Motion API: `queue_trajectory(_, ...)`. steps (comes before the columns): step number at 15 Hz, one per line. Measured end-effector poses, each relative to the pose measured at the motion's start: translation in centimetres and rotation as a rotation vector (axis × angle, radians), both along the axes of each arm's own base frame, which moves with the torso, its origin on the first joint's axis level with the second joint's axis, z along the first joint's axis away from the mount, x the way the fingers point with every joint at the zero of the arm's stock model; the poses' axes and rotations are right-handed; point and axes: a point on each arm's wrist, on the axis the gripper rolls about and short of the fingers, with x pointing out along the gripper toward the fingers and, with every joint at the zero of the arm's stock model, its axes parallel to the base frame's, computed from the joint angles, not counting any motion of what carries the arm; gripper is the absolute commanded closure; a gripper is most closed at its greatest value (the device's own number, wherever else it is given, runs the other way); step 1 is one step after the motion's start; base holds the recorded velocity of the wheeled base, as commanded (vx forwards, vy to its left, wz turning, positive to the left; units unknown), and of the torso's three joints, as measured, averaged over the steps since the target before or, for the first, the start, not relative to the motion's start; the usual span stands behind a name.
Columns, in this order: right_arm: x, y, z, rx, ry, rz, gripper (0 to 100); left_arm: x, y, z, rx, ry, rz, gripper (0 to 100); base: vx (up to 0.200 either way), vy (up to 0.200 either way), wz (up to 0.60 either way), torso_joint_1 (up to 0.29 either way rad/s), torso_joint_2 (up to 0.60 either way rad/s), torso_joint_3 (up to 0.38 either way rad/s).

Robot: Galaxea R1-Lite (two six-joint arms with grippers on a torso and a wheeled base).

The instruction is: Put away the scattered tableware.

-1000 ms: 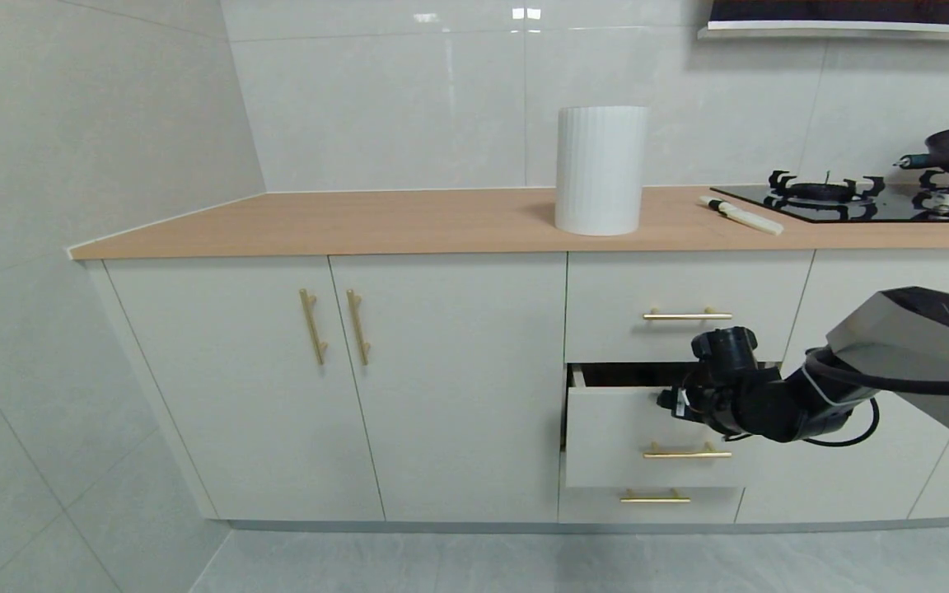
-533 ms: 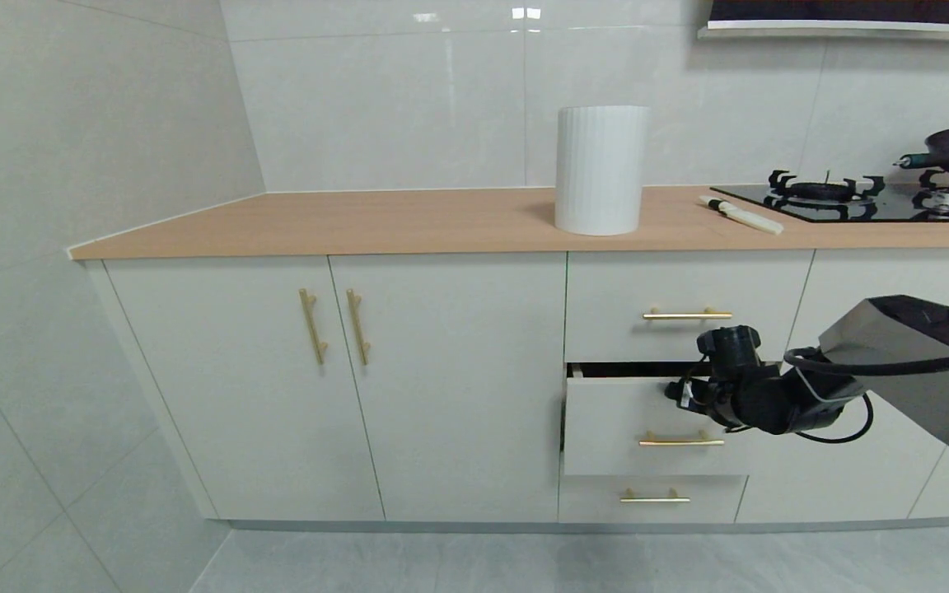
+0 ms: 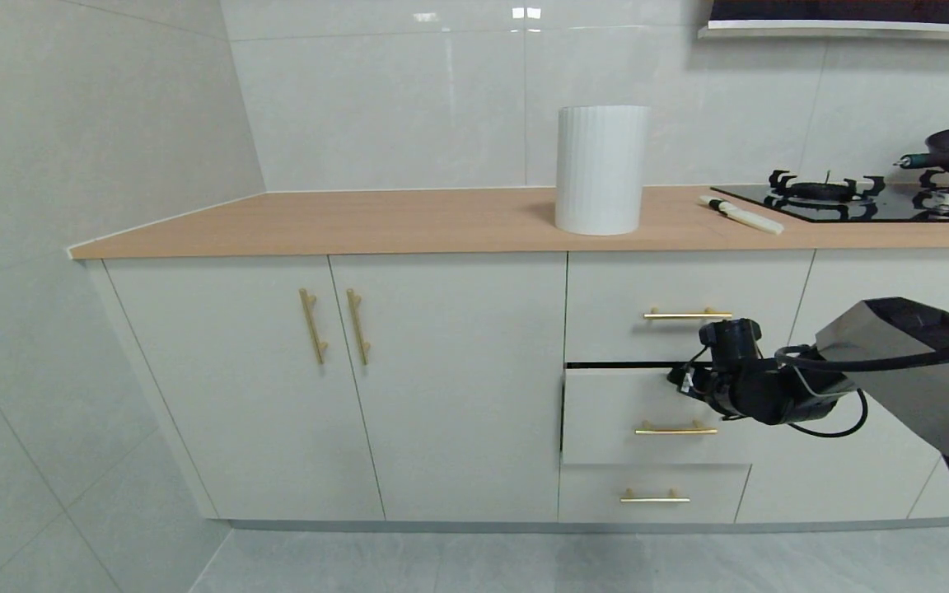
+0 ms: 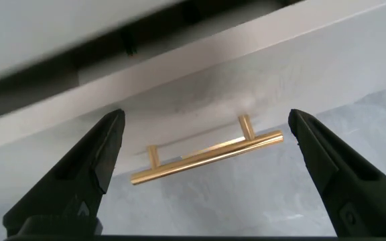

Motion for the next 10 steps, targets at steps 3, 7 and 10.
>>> queue_trajectory(3, 0.24, -0.09, -0.45, -0.001, 0.003, -0.004, 0, 0.0, 0.0, 0.0, 0.0, 0.0, 0.0, 0, 0.0, 0.0, 0.0, 0.0, 0.0, 0.0)
queue_trajectory(7, 0.53, -0.12, -0.87, -0.007, 0.005, -0.011, 0, 0.0, 0.0, 0.0, 0.0, 0.0, 0.0, 0, 0.0, 0.0, 0.0, 0.0, 0.0, 0.0)
queue_trajectory(10, 1.05, -0.42, -1.1, -0.025, -0.008, -0.044, 0, 0.0, 0.0, 0.0, 0.0, 0.0, 0.0, 0, 0.0, 0.0, 0.0, 0.0, 0.0, 0.0)
